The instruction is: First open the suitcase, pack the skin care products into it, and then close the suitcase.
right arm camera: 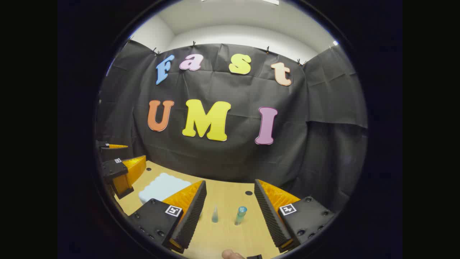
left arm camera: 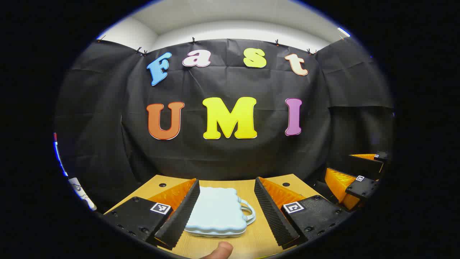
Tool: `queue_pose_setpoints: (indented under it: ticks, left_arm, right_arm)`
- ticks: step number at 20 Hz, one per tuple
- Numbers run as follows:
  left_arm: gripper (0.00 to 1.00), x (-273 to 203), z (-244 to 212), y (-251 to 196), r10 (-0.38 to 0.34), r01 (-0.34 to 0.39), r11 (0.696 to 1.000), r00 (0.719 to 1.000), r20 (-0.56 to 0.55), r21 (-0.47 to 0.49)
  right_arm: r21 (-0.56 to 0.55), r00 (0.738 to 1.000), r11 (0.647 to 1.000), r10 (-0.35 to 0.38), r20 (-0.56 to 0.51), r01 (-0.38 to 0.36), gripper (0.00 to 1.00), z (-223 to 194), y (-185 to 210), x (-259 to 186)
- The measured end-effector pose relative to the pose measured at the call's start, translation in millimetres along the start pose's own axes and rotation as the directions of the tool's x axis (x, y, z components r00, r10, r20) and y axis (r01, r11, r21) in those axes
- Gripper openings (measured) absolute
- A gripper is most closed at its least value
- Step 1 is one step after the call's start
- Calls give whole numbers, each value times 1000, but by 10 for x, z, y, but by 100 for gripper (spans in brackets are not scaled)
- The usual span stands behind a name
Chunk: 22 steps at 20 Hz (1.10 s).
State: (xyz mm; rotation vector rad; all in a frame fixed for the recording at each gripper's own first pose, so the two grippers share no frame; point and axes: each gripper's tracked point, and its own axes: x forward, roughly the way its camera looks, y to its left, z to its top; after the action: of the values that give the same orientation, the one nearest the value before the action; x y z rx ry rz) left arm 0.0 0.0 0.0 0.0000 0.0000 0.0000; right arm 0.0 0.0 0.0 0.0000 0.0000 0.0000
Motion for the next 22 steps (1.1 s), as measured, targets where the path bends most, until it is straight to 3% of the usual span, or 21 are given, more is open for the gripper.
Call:
queue_pose_setpoints:
  ticks: [22]
  left_arm:
    - [97, 93, -191, -87, -24, 24, 1000, 998, -55, -6]
  right_arm:
    - [-38, 1000, 999, 5, -30, -6, 78, -86, -35, 81]
